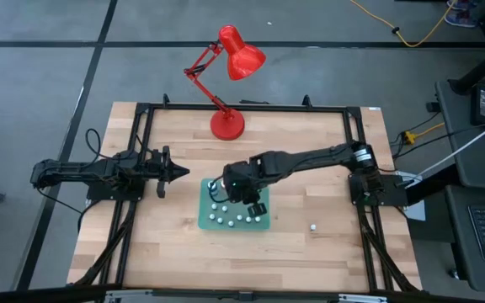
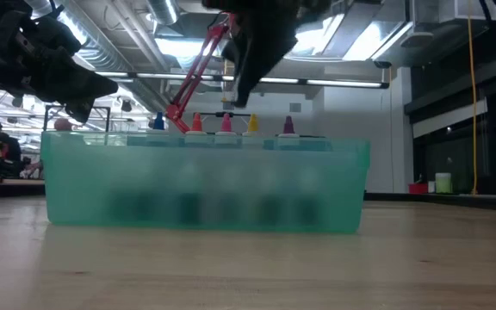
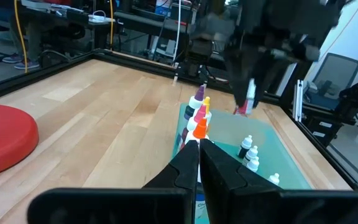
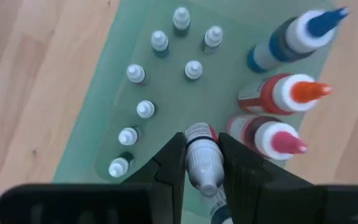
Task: Pick & Place food coloring
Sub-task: Put the small pink bottle into the green bin
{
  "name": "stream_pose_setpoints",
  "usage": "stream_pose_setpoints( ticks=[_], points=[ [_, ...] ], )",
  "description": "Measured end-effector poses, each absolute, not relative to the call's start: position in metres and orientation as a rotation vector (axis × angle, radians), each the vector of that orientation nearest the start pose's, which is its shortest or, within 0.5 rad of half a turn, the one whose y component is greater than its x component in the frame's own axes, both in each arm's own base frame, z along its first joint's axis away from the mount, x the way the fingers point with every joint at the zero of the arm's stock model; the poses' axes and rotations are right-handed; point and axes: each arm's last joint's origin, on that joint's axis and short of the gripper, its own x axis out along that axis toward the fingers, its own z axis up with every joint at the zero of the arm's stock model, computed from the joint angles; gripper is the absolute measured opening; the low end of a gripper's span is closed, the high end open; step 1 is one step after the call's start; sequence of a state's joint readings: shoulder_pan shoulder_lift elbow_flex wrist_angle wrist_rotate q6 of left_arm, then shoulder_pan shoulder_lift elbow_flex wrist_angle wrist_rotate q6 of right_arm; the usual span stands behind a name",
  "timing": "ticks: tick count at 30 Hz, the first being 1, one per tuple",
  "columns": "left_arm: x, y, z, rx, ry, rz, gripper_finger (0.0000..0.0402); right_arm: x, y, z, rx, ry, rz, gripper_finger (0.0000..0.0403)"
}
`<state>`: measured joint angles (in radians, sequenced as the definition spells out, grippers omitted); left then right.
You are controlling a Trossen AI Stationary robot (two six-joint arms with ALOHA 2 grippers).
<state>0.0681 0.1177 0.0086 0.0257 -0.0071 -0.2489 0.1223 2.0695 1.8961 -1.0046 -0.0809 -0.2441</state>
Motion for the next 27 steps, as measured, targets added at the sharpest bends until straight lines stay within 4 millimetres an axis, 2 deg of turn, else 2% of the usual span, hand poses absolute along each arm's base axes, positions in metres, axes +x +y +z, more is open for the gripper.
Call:
stream_pose_setpoints(
  ticks=[9,15,20,27],
  points=[
    [0.104,0.007,0.159,-0.251,0.074,0.085,0.0009,0.448,0.078,0.213,-0.336,1.205,0.417,0.0088],
    [0.104,0.007,0.159,-0.251,0.074,0.085,0.001,0.454,0.082,0.185,-0.348,1.261,0.435,0.0088],
    [0.104,0.007,0.159,-0.251,0.074,0.085,0.0013,0.457,0.075,0.182,-0.346,1.261,0.421,0.0088],
    [0.104,0.007,0.159,-0.251,0.074,0.085,0.0012,0.468,0.072,0.2,-0.326,1.171,0.382,0.0088]
  ],
)
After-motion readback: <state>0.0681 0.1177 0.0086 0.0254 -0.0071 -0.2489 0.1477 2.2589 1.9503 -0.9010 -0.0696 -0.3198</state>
